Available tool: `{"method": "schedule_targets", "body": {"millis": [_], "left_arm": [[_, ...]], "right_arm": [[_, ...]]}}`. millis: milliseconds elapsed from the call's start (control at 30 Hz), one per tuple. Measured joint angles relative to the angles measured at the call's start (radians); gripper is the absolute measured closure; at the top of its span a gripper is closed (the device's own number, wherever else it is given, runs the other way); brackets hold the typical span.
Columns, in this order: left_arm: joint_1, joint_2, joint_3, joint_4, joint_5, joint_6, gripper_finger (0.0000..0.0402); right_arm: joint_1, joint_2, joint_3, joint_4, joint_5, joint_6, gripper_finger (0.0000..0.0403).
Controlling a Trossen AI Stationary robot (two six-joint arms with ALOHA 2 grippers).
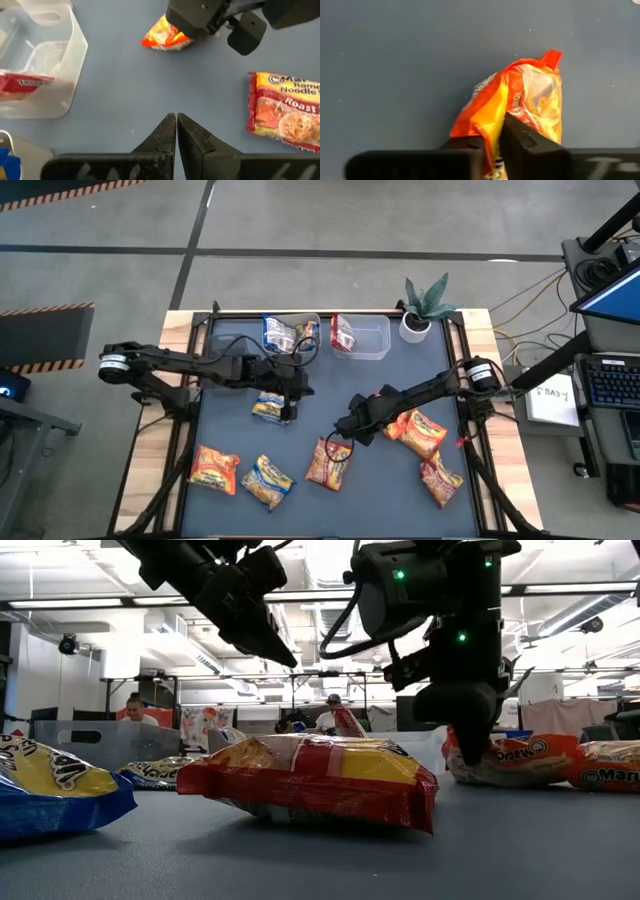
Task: Sort Maruchan noodles
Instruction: Put the orange noodle pack into the black bin
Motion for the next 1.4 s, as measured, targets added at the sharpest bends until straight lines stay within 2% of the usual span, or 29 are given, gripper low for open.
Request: {"method": "schedule_targets", "body": {"millis": [200,300,367,500,567,667,767,867,1000,1167,1333,1400], "left_arm": [[0.000,-0.009,0.000,0.041,0.015,0.016,0.0402],[0.000,-0.013,-0.002,0.077,0.091,0.019,0.0402],[0.000,-0.014,-0.002,0.104,0.192,0.019,0.0402],[-0.001,-0.015,-0.007,0.201,0.537,0.013,0.0402],[-0.004,-0.016,-0.008,0.225,0.618,0.001,0.0402],[-0.007,-0.016,-0.008,0.224,0.599,-0.014,0.0402],[-0.008,-0.016,-0.009,0.219,0.521,-0.022,0.0402],[-0.007,-0.014,-0.010,0.218,0.437,-0.034,0.0402],[-0.007,-0.014,-0.010,0.220,0.370,-0.049,0.0402],[-0.007,-0.014,-0.010,0.230,0.340,-0.099,0.0402],[-0.007,-0.014,-0.010,0.241,0.338,-0.109,0.0402],[-0.007,-0.014,-0.010,0.240,0.338,-0.110,0.0402]], "right_arm": [[0.000,-0.060,0.000,0.012,0.023,-0.066,0.0394],[0.000,-0.119,-0.007,0.048,0.055,-0.102,0.0394],[0.000,-0.171,-0.025,0.103,0.076,-0.121,0.0394],[0.000,-0.285,-0.103,0.280,0.082,-0.163,0.0394],[0.000,-0.347,-0.152,0.325,0.078,-0.162,0.0394],[-0.017,-0.445,-0.224,0.318,-0.004,-0.096,0.0394],[-0.035,-0.537,-0.322,0.314,-0.072,0.032,0.0394],[-0.034,-0.596,-0.436,0.315,-0.091,0.118,0.0394],[-0.035,-0.609,-0.566,0.352,-0.094,0.192,0.0394],[-0.034,-0.572,-0.646,0.616,-0.107,0.155,0.0394],[-0.045,-0.490,-0.627,0.962,-0.082,-0.007,0.0394],[-0.054,-0.468,-0.588,1.013,-0.090,-0.077,0.0394]]}}
